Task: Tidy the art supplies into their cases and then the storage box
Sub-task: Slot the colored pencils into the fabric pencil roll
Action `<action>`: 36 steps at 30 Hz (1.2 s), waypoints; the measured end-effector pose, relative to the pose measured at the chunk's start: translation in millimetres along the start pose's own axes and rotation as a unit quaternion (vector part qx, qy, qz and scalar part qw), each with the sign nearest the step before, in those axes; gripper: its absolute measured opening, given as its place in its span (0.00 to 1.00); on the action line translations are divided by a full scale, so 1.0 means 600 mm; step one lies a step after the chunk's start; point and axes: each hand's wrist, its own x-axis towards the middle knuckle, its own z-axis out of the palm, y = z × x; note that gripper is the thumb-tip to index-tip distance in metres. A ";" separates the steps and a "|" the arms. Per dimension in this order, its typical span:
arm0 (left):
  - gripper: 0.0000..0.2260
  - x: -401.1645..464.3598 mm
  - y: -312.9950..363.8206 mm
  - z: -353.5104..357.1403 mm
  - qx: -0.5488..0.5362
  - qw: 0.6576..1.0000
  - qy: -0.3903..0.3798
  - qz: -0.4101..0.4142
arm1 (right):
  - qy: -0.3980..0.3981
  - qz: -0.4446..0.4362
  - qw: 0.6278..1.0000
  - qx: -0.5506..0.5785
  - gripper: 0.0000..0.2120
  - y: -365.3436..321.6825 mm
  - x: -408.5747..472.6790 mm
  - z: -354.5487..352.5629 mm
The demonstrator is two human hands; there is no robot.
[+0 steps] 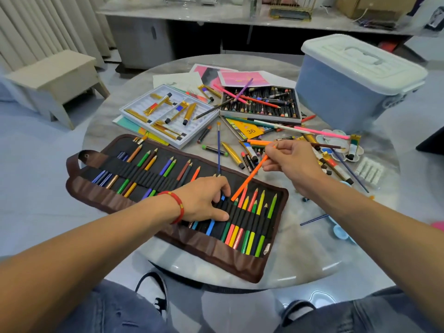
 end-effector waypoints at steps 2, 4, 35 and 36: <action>0.21 0.000 0.000 -0.002 -0.009 1.000 0.002 0.003 | -0.012 0.012 1.000 -0.019 0.08 0.000 0.004 0.008; 0.22 -0.001 -0.002 0.002 -0.017 1.000 0.010 0.004 | -0.021 0.026 0.999 -0.034 0.08 -0.002 0.007 0.015; 0.23 -0.045 -0.030 0.037 -0.051 0.992 0.091 0.072 | -0.033 0.019 0.981 -0.193 0.10 -0.021 -0.017 0.071; 0.23 -0.049 -0.031 0.036 -0.053 0.992 0.091 0.073 | -0.032 0.018 0.977 -0.212 0.11 -0.017 -0.020 0.072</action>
